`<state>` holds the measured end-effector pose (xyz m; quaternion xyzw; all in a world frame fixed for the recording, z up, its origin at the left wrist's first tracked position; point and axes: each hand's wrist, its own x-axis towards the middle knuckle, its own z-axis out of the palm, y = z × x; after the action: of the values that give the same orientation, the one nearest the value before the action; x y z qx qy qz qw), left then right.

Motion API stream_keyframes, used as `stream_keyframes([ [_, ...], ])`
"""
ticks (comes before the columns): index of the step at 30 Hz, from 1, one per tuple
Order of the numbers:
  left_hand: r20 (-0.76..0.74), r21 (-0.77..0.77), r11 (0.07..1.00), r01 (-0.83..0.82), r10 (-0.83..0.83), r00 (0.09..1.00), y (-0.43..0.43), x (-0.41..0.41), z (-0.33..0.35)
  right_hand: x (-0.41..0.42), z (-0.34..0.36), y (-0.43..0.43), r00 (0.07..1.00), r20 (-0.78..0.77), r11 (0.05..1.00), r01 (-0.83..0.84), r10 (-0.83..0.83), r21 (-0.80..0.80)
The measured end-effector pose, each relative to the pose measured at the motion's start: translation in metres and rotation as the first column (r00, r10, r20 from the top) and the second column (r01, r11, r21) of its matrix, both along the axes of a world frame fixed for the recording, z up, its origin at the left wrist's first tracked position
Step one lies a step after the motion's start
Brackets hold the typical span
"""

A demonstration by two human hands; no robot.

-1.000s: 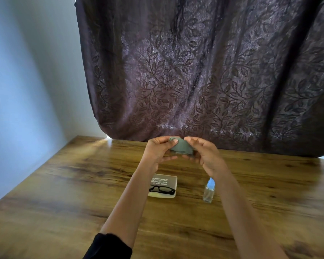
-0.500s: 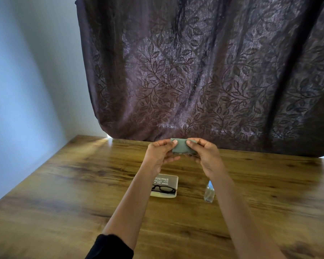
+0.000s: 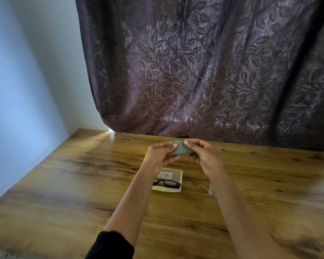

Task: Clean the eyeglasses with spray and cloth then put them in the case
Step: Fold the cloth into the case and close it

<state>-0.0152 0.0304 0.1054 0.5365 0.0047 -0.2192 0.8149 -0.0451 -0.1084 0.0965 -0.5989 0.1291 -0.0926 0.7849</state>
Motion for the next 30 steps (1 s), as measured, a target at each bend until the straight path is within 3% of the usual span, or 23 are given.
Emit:
stream_keyframes([
  [4,-0.004,0.034,0.999,0.005,-0.005,1.0,0.006,0.009,-0.003,0.006,-0.004,0.007,0.998,-0.039,0.997,-0.056,0.059,0.059],
  [12,-0.005,0.169,0.984,0.056,-0.056,0.998,0.023,0.034,-0.02,0.022,-0.015,0.024,0.993,-0.117,0.999,-0.013,0.017,0.038],
  [30,-0.118,0.273,0.948,0.165,-0.138,0.983,0.043,0.066,-0.06,0.035,-0.057,0.055,0.967,-0.226,0.991,0.126,-0.114,0.04],
])
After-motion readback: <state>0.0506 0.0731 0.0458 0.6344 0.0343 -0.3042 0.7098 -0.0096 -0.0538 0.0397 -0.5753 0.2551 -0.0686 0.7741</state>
